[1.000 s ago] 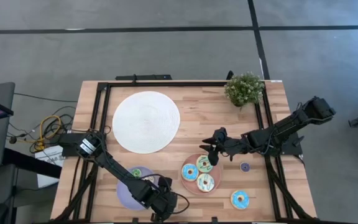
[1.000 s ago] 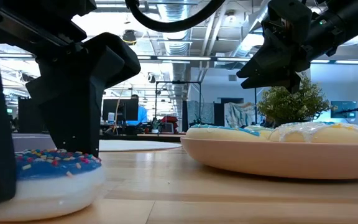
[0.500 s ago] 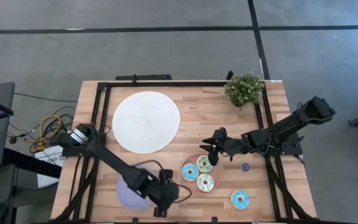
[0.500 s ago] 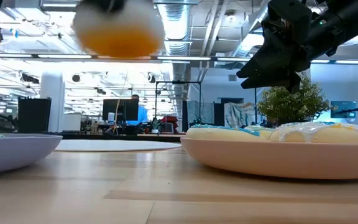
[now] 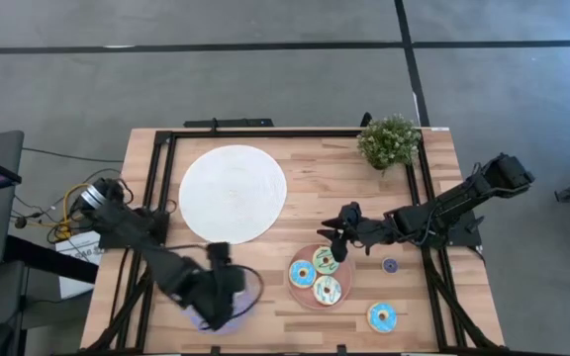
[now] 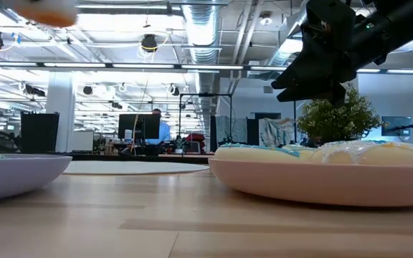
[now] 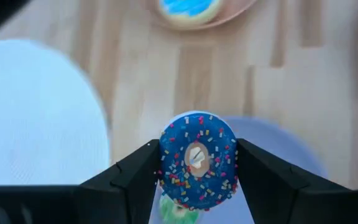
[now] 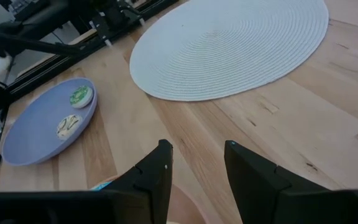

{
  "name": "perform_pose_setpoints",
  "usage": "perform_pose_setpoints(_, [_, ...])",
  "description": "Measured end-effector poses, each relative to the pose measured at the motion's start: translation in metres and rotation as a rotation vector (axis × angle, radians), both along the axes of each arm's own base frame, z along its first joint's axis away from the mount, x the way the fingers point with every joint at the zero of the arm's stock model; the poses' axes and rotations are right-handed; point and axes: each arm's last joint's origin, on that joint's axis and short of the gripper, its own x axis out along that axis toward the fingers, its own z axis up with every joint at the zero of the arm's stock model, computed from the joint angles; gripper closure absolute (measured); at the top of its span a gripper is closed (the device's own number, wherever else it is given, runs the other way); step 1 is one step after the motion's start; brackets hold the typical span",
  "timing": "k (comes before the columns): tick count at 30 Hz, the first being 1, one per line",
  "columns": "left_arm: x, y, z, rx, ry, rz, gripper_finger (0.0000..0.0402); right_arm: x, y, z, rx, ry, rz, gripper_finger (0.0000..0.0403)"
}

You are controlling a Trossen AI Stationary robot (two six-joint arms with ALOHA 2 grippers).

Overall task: Pick & Place donuts
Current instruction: Put the bottom small blue donut on the purple plate, then put the small light blue donut on the purple plate

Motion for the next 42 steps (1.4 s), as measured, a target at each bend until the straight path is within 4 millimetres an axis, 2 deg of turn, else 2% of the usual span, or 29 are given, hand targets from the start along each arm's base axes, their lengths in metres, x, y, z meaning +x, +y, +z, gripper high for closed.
perform_pose_setpoints(3, [-0.029, -0.004, -0.013, 0.024, 0.011, 0.088, 0.0205, 0.000, 0.000, 0.000, 0.001, -0.004, -0.002, 0.0267])
perform_pose_setpoints(8, [-0.074, -0.004, -0.056, -0.060, 0.016, 0.263, 0.0205, 0.000, 0.000, 0.000, 0.001, -0.003, -0.002, 0.0267])
perform_pose_setpoints(10, [-0.087, -0.003, -0.077, -0.118, 0.016, 0.316, 0.0205, 0.000, 0.000, 0.000, 0.000, -0.004, -0.003, 0.0267])
perform_pose_setpoints(13, [-0.099, -0.001, -0.096, -0.219, 0.041, 0.370, 0.0205, 0.000, 0.000, 0.000, 0.001, -0.005, -0.003, 0.0267])
perform_pose_setpoints(16, [-0.103, 0.001, -0.103, -0.274, 0.071, 0.389, 0.0205, 0.000, 0.000, 0.001, 0.001, -0.007, -0.003, 0.0267])
perform_pose_setpoints(29, [-0.100, -0.003, -0.103, -0.337, 0.056, 0.427, 0.0202, 0.002, -0.006, 0.001, 0.000, -0.007, -0.031, 0.0267])
perform_pose_setpoints(42, [-0.101, -0.003, -0.103, -0.355, 0.073, 0.454, 0.0135, 0.002, -0.006, 0.001, 0.002, -0.007, -0.027, 0.0267])
